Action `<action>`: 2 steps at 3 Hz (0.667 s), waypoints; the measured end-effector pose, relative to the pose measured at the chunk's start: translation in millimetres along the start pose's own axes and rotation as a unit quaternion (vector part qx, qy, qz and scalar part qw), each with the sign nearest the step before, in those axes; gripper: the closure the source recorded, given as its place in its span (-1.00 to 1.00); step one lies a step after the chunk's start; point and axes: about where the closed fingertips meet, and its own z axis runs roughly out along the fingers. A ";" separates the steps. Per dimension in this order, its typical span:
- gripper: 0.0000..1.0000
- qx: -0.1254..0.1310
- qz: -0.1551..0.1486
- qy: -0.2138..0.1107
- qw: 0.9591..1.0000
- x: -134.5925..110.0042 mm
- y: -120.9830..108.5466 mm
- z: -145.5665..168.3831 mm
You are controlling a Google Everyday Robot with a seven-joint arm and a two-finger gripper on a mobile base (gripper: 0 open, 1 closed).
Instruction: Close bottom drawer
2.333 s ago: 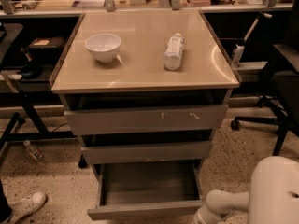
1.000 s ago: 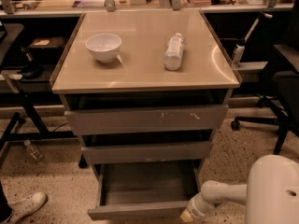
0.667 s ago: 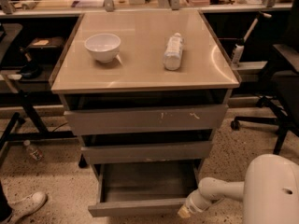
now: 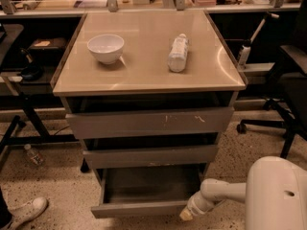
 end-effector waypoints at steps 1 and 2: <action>0.15 0.000 0.000 0.000 1.000 0.0 0.0 0.0; -0.32 0.000 0.000 0.000 1.000 0.0 0.0 0.0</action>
Offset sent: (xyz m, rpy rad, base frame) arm 0.0000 0.0000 0.0000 0.0000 0.0000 0.0000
